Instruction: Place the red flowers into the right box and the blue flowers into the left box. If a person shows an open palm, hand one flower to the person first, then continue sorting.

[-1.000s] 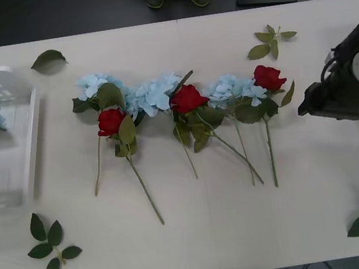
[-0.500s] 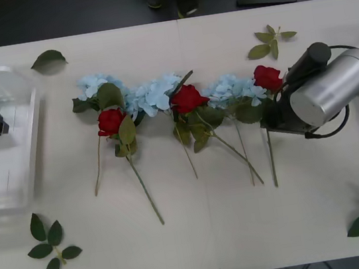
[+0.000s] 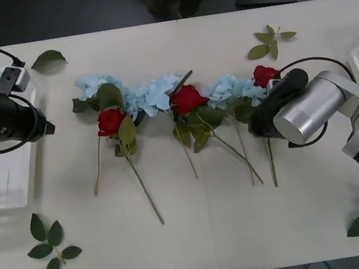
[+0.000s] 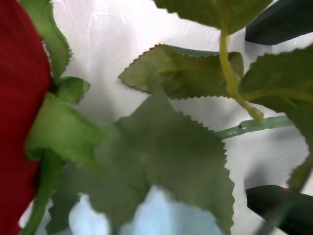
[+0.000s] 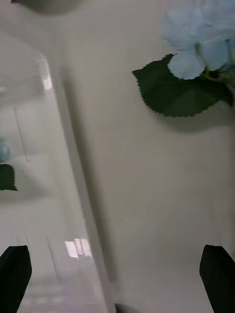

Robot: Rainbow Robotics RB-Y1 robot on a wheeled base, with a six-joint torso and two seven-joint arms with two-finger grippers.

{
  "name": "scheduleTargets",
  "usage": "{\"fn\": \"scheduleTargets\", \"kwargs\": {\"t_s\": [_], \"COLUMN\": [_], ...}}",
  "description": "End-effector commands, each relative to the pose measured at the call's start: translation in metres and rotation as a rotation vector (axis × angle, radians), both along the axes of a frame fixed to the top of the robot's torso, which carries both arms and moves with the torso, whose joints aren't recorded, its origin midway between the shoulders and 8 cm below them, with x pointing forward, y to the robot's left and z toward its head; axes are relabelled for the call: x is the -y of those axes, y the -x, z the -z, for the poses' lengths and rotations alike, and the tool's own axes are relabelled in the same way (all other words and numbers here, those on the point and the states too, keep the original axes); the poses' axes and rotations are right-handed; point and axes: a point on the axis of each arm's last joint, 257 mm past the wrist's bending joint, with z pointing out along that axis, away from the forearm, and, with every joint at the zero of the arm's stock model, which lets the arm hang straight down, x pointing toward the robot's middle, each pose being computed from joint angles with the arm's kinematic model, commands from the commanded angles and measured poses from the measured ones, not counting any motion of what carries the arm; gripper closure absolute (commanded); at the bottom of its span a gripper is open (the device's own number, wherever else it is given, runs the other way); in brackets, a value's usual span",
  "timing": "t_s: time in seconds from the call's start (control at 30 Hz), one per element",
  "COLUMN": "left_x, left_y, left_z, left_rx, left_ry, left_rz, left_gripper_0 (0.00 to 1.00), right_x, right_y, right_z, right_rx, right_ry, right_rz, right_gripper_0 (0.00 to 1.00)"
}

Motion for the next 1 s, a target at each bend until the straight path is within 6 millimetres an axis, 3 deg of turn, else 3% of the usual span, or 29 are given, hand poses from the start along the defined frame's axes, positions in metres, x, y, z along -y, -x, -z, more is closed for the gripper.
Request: {"fn": "scheduleTargets", "kwargs": {"t_s": [0.03,0.07,0.1,0.13,0.17,0.33,0.57,0.7,0.77,0.87,1.0], "left_x": [0.034,0.042,0.047,0.050,0.055,0.069,0.074,0.081,0.083,0.085,0.088], "left_y": [-0.005,-0.006,-0.007,-0.008,-0.010,-0.012,-0.007,-0.014,-0.020,-0.028,-0.034], "left_z": [0.004,0.007,0.009,0.010,0.013,0.028,0.047,0.065,0.070,0.078,0.085], "left_rx": [0.028,0.030,0.033,0.039,0.044,0.064,0.039,0.036,0.045,0.049,0.046], "left_ry": [0.048,0.060,0.063,0.060,0.055,-0.005,-0.018,0.012,0.025,0.018,0.016], "left_rz": [0.026,0.030,0.032,0.036,0.039,0.059,0.064,0.056,0.054,0.043,0.031], "left_gripper_0": [0.00,0.00,0.00,0.00,0.00,0.00,0.00,0.00,0.00,0.00,0.00], "right_x": [-0.012,-0.012,-0.012,-0.012,-0.011,-0.007,-0.003,0.001,0.003,0.008,0.024], "right_y": [-0.009,-0.008,-0.007,-0.007,-0.007,-0.005,-0.004,-0.007,-0.010,-0.014,-0.012], "right_z": [-0.010,-0.010,-0.009,-0.009,-0.008,-0.002,0.000,-0.009,-0.022,-0.058,-0.124], "right_rx": [0.025,0.023,0.019,0.017,0.014,0.000,-0.005,-0.003,0.004,0.019,0.055], "right_ry": [-0.032,-0.033,-0.033,-0.034,-0.032,-0.022,-0.017,-0.029,-0.045,-0.088,-0.136], "right_rz": [0.010,0.011,0.011,0.011,0.011,0.013,0.015,0.018,0.017,0.018,-0.063], "right_gripper_0": [0.25,0.42,0.67,0.80,1.00,1.00,1.00,1.00,1.00,1.00,1.00]}}
